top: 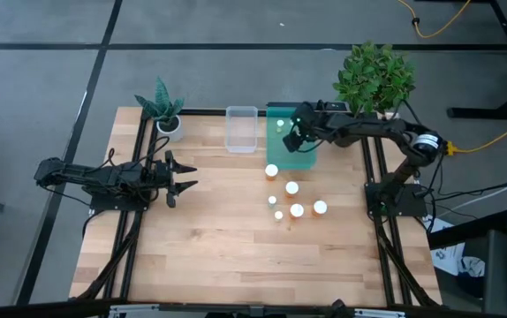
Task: Pick and place medicine bottles into bin by pill shape (circle, oval)
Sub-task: Put the blue tablet bottle into the blue bin
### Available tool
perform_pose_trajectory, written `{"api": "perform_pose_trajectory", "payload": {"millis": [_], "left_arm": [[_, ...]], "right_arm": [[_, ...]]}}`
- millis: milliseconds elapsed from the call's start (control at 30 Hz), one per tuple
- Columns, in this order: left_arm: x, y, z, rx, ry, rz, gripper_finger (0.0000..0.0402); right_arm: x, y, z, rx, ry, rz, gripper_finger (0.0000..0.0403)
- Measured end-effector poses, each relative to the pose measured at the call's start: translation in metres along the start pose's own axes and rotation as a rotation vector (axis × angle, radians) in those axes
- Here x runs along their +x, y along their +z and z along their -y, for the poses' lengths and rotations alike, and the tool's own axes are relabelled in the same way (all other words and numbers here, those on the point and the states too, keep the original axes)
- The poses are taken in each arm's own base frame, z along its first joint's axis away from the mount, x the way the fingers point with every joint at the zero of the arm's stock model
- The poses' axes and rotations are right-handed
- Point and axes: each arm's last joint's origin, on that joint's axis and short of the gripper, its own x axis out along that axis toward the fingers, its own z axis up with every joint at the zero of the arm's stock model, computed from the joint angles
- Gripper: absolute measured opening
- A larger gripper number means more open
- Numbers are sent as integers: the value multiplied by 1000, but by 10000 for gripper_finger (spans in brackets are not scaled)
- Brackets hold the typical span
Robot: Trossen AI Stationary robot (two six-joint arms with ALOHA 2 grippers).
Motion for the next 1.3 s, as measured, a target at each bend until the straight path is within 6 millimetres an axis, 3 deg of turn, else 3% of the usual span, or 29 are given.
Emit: {"api": "perform_pose_trajectory", "payload": {"millis": [200,367,567,733,1000,1167,1300], "left_arm": [[0,0,0,0,0,0,195],[0,0,0,0,0,0,195],[0,0,0,0,0,0,195],[0,0,0,0,0,0,195],[0,0,0,0,0,0,195],[0,0,0,0,0,0,195],[0,0,0,0,0,0,195]], "right_arm": [[-31,19,-7,-19,41,105,260],[-81,20,-36,-143,103,257,249],[-142,-8,-74,-317,331,334,234],[-169,-40,-101,-460,548,273,229],[-175,-88,-139,-681,681,172,229],[-161,-110,-149,-772,663,108,229],[-145,-115,-157,-742,586,87,229]]}}
